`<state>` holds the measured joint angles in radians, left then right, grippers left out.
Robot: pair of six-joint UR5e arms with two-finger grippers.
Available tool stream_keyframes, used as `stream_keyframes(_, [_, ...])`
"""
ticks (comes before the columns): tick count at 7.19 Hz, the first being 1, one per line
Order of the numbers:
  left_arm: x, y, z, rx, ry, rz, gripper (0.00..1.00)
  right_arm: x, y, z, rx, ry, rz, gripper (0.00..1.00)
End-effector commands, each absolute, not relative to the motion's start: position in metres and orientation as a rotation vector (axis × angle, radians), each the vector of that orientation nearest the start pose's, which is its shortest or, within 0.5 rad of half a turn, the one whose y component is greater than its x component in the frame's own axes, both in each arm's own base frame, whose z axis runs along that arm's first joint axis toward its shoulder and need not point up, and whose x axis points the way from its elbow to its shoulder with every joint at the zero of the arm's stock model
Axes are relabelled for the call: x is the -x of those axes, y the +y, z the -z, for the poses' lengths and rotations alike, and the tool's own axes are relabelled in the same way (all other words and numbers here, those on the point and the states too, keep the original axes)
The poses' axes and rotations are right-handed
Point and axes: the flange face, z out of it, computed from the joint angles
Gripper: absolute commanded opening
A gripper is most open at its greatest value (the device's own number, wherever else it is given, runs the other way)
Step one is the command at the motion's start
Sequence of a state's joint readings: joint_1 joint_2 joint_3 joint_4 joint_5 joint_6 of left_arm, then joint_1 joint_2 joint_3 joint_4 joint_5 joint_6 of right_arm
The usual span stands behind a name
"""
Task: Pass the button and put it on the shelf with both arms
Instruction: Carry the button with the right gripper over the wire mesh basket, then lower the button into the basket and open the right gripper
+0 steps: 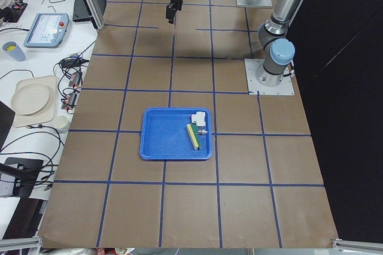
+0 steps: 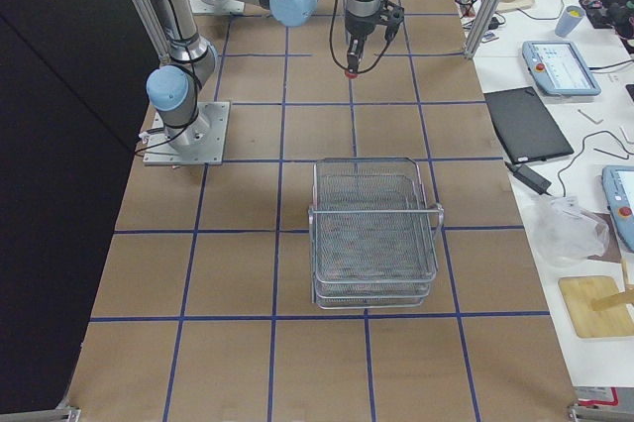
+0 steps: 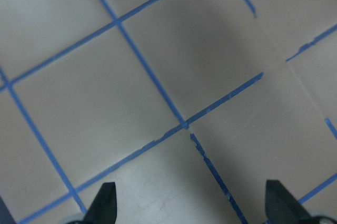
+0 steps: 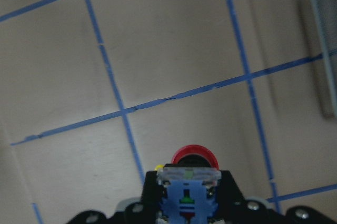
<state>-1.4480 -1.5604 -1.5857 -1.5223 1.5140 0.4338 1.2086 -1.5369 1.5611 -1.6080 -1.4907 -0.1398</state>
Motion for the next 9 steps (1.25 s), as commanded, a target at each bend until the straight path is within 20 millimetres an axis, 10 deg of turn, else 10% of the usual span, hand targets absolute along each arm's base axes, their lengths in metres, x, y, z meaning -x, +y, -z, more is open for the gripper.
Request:
stream_keyframes(1, [0.085,-0.496,-0.516,-0.343,3.050,-0.029,1.00,0.151,-0.506,-0.488,-0.019,3.191,0.074,0.08])
stream_keyframes(3, [0.090,-0.489,-0.509,-0.307,3.089,-0.032,1.00,0.219,-0.499,-0.476,0.056,3.211,0.137,0.09])
stream_keyframes(9, [0.085,-0.502,-0.521,-0.094,3.130,0.059,1.00,0.263,-0.547,-0.408,0.036,3.153,0.218,0.12])
